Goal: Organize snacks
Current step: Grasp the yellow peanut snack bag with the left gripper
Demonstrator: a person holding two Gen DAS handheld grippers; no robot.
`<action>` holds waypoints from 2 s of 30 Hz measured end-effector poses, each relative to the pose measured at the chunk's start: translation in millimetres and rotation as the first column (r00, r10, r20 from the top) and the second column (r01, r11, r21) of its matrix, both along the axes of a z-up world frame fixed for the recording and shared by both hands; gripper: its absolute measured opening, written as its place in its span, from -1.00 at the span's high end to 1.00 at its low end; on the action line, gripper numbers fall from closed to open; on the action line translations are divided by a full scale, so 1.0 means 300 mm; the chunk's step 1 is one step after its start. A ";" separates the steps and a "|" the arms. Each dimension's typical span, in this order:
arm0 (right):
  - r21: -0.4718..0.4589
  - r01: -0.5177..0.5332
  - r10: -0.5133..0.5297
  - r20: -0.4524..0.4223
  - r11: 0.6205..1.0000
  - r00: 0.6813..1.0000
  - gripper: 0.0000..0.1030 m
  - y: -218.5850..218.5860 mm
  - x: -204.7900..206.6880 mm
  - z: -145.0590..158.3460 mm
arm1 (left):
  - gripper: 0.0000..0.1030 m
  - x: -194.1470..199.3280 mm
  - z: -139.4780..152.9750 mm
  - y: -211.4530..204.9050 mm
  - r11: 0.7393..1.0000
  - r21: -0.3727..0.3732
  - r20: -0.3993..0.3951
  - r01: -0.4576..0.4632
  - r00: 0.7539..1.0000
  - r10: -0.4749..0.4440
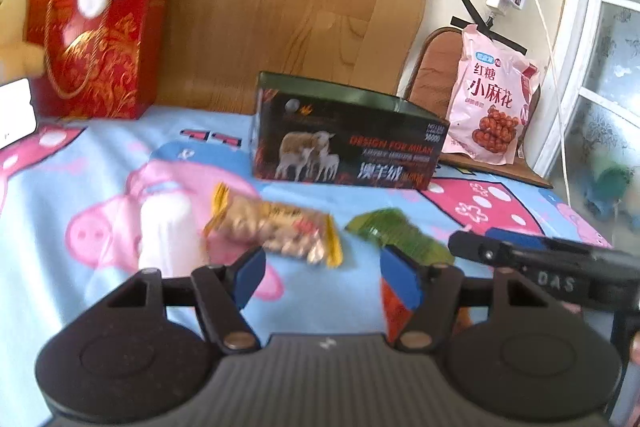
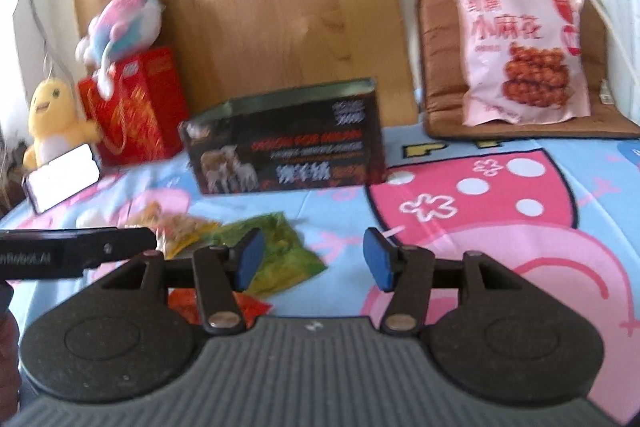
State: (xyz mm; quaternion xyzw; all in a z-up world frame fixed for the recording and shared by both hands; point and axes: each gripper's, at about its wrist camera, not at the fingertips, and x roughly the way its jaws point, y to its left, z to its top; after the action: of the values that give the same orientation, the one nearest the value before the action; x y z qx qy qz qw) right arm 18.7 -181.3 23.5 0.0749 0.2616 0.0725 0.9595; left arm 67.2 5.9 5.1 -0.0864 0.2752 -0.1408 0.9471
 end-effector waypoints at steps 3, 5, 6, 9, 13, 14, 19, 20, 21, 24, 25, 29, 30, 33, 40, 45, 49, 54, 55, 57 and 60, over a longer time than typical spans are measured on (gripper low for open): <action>-0.039 -0.037 0.036 -0.042 0.999 0.998 -0.19 0.021 0.023 -0.007 | -0.29 -0.020 0.012 0.019 0.999 -0.044 0.042 0.009 0.999 -0.007; -0.052 -0.077 0.073 -0.067 0.996 0.995 -0.27 0.035 0.037 -0.010 | -0.29 -0.016 0.007 0.019 0.998 -0.055 0.038 0.018 0.999 -0.016; -0.057 -0.100 0.095 -0.073 0.993 0.993 -0.34 0.047 0.042 -0.010 | -0.29 -0.015 0.007 0.020 0.998 -0.059 0.038 0.020 0.999 -0.018; -0.089 -0.176 0.169 -0.081 0.980 0.982 -0.57 0.095 0.062 -0.010 | -0.29 -0.016 0.006 0.028 0.996 -0.082 0.046 0.028 0.999 -0.024; -0.158 -0.211 0.196 -0.103 0.965 0.975 -0.53 0.167 0.118 -0.019 | -0.29 -0.029 0.009 0.037 0.994 -0.107 0.065 0.027 0.998 -0.020; -0.175 -0.193 0.175 -0.113 0.966 0.978 -0.49 0.173 0.139 -0.023 | -0.30 -0.030 0.008 0.042 0.993 -0.115 0.065 0.025 0.998 -0.017; -0.137 -0.001 -0.013 -0.100 0.991 0.995 -0.34 0.110 0.190 -0.022 | -0.30 -0.038 0.008 0.072 0.983 -0.181 0.082 0.025 0.997 -0.010; -0.106 -0.003 -0.007 -0.088 0.994 0.996 -0.34 0.097 0.180 -0.017 | -0.30 -0.040 0.009 0.079 0.981 -0.194 0.088 0.022 0.996 -0.005; -0.075 -0.019 0.013 -0.078 0.997 0.997 -0.34 0.089 0.168 -0.011 | -0.30 -0.042 0.011 0.087 0.978 -0.206 0.089 0.016 0.996 0.002; 0.008 -0.114 0.114 -0.077 0.993 0.990 -0.34 0.100 0.149 0.004 | -0.30 -0.059 0.026 0.145 0.965 -0.263 0.089 -0.012 0.995 0.036; 0.024 -0.158 0.160 -0.080 0.987 0.984 -0.34 0.118 0.146 0.012 | -0.30 -0.070 0.039 0.173 0.964 -0.263 0.102 -0.038 0.993 0.066; -0.027 -0.307 0.304 -0.080 0.951 0.949 -0.34 0.221 0.125 0.032 | -0.36 -0.077 0.086 0.280 0.956 -0.258 0.111 -0.141 0.978 0.175; -0.055 -0.327 0.322 -0.086 0.944 0.943 -0.35 0.251 0.130 0.032 | -0.36 -0.074 0.094 0.298 0.951 -0.275 0.108 -0.144 0.978 0.180; -0.148 -0.355 0.336 -0.137 0.923 0.932 -0.25 0.342 0.184 0.004 | -0.36 -0.071 0.111 0.320 0.944 -0.293 0.115 -0.150 0.975 0.191; -0.195 -0.352 0.326 -0.154 0.916 0.933 0.51 0.326 0.191 0.001 | -0.36 -0.056 0.094 0.288 0.947 -0.305 0.077 -0.097 0.989 0.126; -0.066 -0.310 0.299 -0.138 0.949 0.944 0.56 0.143 0.061 0.052 | -0.41 -0.030 0.082 0.184 0.944 -0.322 0.026 0.078 0.997 -0.074; -0.026 -0.209 0.206 -0.101 0.978 0.973 0.57 -0.017 -0.093 0.069 | -0.42 -0.005 0.069 0.049 0.914 -0.340 -0.034 0.223 0.968 -0.249; -0.081 -0.100 0.089 -0.124 0.992 0.988 0.40 -0.105 -0.241 0.011 | -0.42 0.015 0.051 -0.170 0.890 -0.269 -0.124 0.367 0.904 -0.410; -0.081 -0.086 0.075 -0.130 0.993 0.989 0.38 -0.116 -0.258 0.002 | -0.42 0.016 0.043 -0.211 0.891 -0.242 -0.143 0.385 0.894 -0.425; -0.076 -0.076 0.066 -0.129 0.994 0.990 0.25 -0.130 -0.293 -0.003 | -0.42 0.018 0.024 -0.266 0.897 -0.197 -0.185 0.396 0.883 -0.431; -0.112 -0.074 0.063 -0.093 0.991 0.994 0.01 -0.133 -0.330 0.002 | -0.42 0.011 0.006 -0.294 0.904 -0.168 -0.215 0.392 0.881 -0.422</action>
State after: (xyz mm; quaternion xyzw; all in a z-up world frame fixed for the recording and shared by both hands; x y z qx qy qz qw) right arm -80.2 -221.2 24.2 0.0134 0.3103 0.0867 0.9466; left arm 70.5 -82.2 6.9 -0.0998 0.3938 -0.3413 0.8476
